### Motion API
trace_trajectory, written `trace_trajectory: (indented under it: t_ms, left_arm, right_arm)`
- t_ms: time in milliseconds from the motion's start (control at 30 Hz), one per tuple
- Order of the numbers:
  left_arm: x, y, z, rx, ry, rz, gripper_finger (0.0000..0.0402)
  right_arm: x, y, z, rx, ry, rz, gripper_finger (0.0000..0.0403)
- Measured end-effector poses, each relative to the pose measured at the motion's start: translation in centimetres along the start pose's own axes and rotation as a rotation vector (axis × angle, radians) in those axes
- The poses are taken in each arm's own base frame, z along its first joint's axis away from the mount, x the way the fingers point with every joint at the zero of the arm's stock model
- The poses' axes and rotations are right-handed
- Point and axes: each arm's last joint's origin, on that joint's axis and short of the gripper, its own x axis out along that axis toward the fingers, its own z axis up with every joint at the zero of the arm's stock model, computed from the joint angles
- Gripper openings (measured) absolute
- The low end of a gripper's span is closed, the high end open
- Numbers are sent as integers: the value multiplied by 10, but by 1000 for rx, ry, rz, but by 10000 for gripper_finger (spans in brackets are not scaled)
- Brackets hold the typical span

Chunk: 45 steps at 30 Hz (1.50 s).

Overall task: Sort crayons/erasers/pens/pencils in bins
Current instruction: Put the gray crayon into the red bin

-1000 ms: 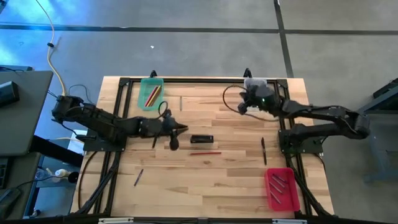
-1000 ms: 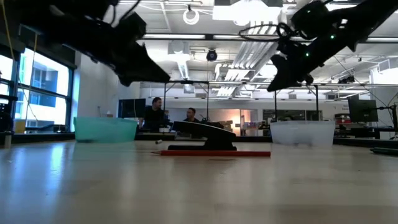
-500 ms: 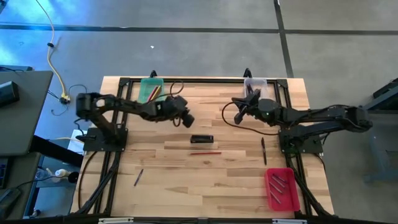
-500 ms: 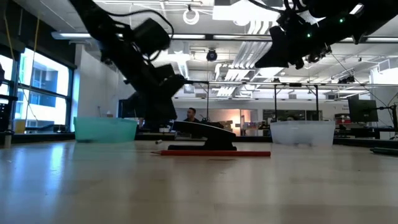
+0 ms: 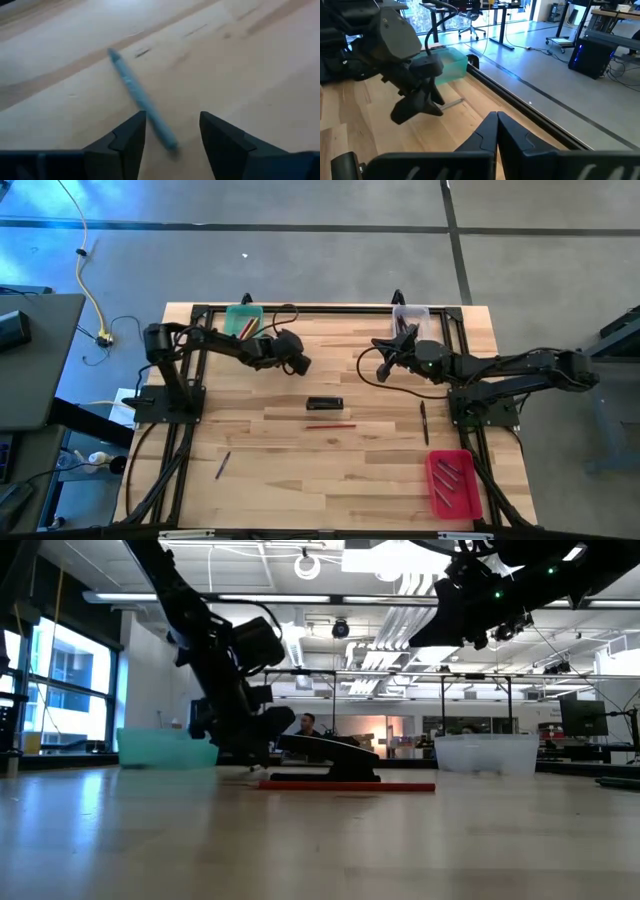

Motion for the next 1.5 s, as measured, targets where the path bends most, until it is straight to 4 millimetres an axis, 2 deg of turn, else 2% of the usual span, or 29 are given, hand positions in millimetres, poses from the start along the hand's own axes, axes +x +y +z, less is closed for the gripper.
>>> trace_trajectory:
  t_ms: [233, 500, 800, 967, 1233, 1500]
  left_arm:
    - [9, 9, 1, -21, 10, 40, 164]
    - [17, 7, 1, -5, 6, 17, 119]
    - [16, 2, -1, 163, 21, -36, 43]
    - [15, 0, -3, 261, 21, -39, 16]
    - [10, -2, -3, 324, 13, -47, 12]
    - [-11, -9, 1, 361, -12, -131, 12]
  right_arm:
    - [0, 0, 0, 0, 0, 0, 0]
    - [0, 0, 0, 0, -1, 0, 0]
    - [0, 0, 0, 1, -1, 0, 0]
    - [0, 0, 0, 8, -1, 1, 0]
    - [0, 0, 0, 5, 5, 2, 0]
    - [0, 0, -2, 0, 17, 11, 0]
